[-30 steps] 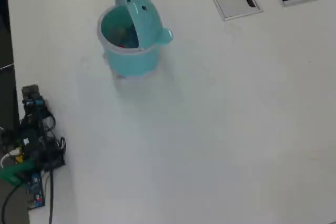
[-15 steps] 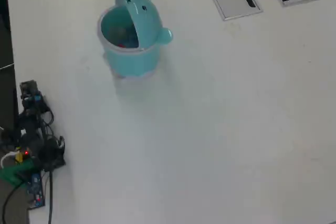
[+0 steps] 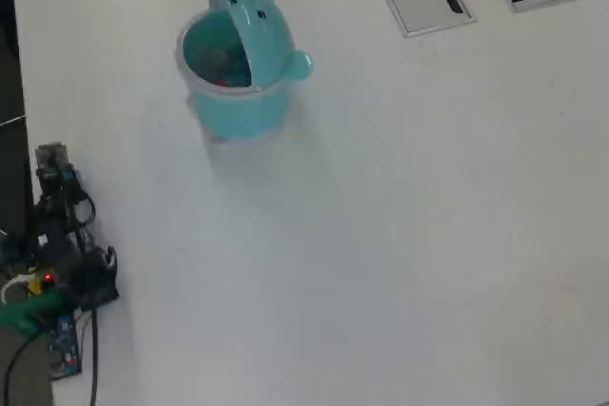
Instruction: Grasp RGB lego blocks and put them in the bin one by one.
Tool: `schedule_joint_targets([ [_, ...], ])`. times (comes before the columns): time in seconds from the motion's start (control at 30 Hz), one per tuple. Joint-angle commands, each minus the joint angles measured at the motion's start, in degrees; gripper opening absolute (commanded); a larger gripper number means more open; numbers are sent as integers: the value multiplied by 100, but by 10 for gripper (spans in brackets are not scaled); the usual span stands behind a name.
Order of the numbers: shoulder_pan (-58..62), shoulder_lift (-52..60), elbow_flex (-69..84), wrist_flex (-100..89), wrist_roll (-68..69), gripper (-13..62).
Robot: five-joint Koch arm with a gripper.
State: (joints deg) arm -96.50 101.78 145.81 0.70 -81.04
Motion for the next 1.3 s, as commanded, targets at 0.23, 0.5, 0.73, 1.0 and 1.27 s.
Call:
schedule_joint_targets([
  [0.23,861,1433,-1204,-1160,-141,54],
  [0.5,1696,1266,-3217,-1441,-343,54],
  [0.73,2865,545,-4790,-1600,-360,55],
  [1.0,3612,-1661,-7260,-1784,-299,55],
  [1.27,4104,-2979,-8446,-1934,-237,56],
])
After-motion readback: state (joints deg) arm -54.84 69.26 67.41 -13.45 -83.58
